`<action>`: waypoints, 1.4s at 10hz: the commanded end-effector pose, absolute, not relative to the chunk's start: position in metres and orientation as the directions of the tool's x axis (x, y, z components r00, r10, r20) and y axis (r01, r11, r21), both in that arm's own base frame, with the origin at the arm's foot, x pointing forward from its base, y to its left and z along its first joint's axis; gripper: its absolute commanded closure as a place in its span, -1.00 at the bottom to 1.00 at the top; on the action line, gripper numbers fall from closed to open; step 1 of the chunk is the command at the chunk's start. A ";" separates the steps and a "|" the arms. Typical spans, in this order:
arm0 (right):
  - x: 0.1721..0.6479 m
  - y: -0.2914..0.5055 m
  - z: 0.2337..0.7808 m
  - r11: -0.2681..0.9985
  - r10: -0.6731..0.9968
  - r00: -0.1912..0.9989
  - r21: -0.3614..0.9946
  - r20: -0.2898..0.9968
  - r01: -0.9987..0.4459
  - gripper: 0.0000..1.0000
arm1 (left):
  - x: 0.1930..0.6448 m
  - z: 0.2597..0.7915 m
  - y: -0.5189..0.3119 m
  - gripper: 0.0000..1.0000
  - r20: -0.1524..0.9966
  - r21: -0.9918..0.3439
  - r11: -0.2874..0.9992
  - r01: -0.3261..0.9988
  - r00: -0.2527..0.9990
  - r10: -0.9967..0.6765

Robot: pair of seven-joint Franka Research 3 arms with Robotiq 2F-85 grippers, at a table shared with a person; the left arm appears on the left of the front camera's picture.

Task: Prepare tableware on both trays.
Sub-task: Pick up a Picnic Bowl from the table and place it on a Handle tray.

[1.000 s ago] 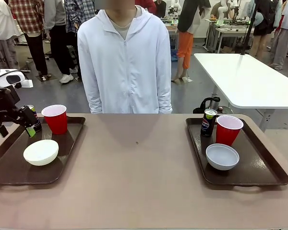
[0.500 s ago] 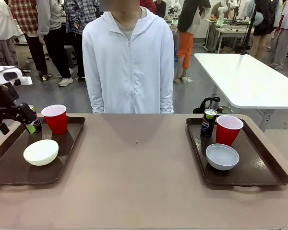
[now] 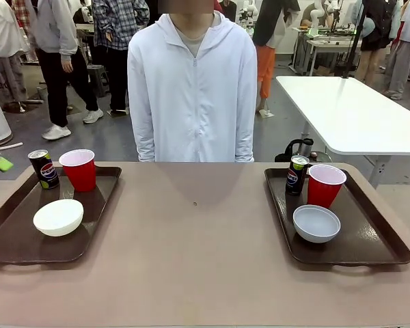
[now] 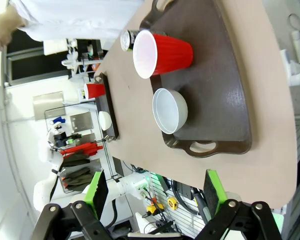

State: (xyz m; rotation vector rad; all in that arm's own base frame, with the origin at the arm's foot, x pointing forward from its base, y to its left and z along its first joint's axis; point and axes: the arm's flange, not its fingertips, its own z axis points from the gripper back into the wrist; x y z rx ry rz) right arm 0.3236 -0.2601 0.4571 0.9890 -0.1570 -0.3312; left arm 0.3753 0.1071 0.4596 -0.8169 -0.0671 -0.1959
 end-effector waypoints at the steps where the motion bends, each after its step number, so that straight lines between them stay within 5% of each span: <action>1: 0.321 -0.260 0.458 0.516 -0.334 0.942 0.832 -0.026 0.205 -1.00 | 0.387 0.436 0.145 -1.00 0.137 -0.843 0.504 0.190 0.981 -0.140; 4: 0.321 -0.260 0.458 0.516 -0.334 0.942 0.832 -0.026 0.205 -1.00 | 0.380 0.408 0.190 -1.00 0.219 -0.901 0.360 0.240 0.971 -0.099; 14: 0.321 -0.260 0.458 0.516 -0.334 0.942 0.832 -0.026 0.205 -1.00 | 0.375 0.395 0.198 -1.00 0.206 -0.905 0.365 0.217 0.976 -0.070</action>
